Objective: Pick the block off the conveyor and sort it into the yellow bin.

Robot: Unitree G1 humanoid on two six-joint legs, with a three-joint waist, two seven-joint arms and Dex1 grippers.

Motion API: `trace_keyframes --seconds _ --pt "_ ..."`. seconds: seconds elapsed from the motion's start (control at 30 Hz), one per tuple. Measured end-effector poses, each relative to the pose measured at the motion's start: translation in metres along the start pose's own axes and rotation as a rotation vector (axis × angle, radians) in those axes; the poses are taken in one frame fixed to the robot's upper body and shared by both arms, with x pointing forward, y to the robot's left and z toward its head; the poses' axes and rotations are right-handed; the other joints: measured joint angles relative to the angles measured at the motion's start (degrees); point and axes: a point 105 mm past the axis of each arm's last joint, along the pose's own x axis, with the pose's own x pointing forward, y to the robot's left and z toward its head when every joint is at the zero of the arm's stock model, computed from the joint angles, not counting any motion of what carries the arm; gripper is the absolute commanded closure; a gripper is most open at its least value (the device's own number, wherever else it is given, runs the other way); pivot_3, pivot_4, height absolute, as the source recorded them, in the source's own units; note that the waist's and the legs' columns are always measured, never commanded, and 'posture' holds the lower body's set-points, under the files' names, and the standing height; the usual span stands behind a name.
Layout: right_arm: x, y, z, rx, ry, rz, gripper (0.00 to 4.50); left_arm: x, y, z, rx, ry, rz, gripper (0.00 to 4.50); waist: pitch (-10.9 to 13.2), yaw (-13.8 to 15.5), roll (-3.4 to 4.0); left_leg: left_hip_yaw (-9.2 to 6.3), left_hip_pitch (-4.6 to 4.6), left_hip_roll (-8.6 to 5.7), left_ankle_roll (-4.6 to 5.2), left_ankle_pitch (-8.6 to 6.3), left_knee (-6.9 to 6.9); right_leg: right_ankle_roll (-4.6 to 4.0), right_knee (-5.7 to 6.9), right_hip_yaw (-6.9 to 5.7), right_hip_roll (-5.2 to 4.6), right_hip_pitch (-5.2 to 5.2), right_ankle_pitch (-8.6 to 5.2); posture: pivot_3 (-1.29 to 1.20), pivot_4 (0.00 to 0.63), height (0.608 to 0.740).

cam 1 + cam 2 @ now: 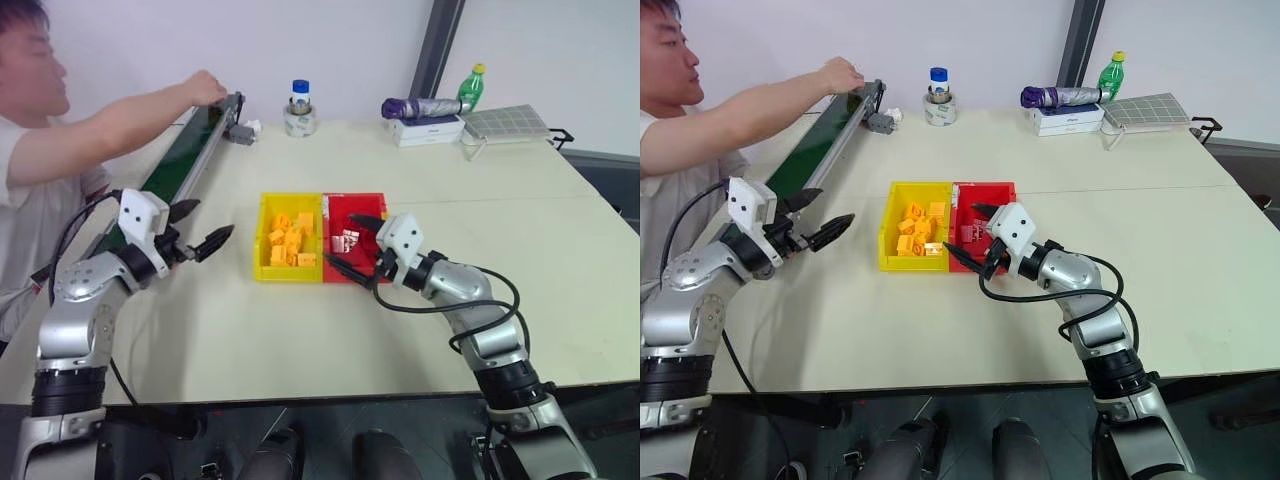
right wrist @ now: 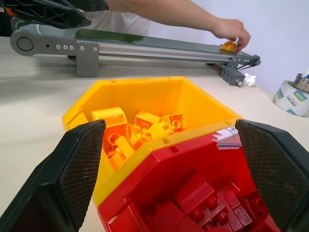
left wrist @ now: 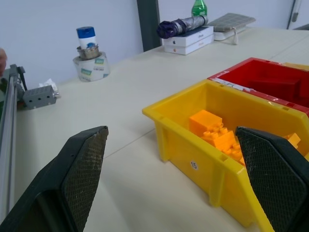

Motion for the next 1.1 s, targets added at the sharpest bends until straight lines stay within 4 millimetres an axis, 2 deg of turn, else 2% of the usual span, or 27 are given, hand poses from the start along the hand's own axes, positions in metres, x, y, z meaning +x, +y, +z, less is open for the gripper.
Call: trace_keyframes --seconds 0.33,0.63,0.8,0.97,1.1 --pt "0.0 0.0 0.0 0.0 0.001 0.0 0.0 -0.002 -0.002 -0.003 -0.006 0.006 -0.006 0.05 0.0 0.0 0.0 0.0 0.0 0.0 0.0 0.0 0.0 0.0 0.0 0.0 0.0 0.0 0.0 0.0 0.15 0.74" --pt "0.001 0.001 0.0 0.004 -0.003 0.005 0.0 -0.021 -0.003 -0.006 -0.024 -0.004 0.049 0.05 0.0 0.0 0.0 0.0 0.0 0.01 0.0 0.0 -0.01 -0.01 0.0 0.01 0.0 0.0 0.0 0.0 0.15 0.74" --pt "0.001 0.003 0.0 0.005 -0.003 0.026 0.0 -0.04 0.0 -0.013 -0.032 -0.021 0.175 0.05 0.0 0.1 0.01 0.01 0.0 0.01 0.0 0.0 -0.02 -0.01 -0.01 0.03 0.0 0.0 -0.01 0.0 0.15 0.74" --pt "0.005 0.002 0.001 0.003 -0.004 0.043 0.0 -0.054 0.024 -0.011 0.1 -0.014 0.41 0.05 0.0 0.2 0.0 0.02 0.0 0.01 0.0 0.0 -0.01 -0.02 -0.02 0.03 -0.02 0.03 0.0 0.0 0.15 0.74" --pt "0.006 0.002 0.001 0.006 -0.005 0.049 0.0 -0.081 0.045 -0.01 0.082 -0.059 0.637 0.05 0.0 0.0 0.01 0.04 -0.01 0.01 0.02 -0.02 -0.03 0.0 -0.05 0.03 -0.01 -0.02 0.0 0.0 0.15 0.74"
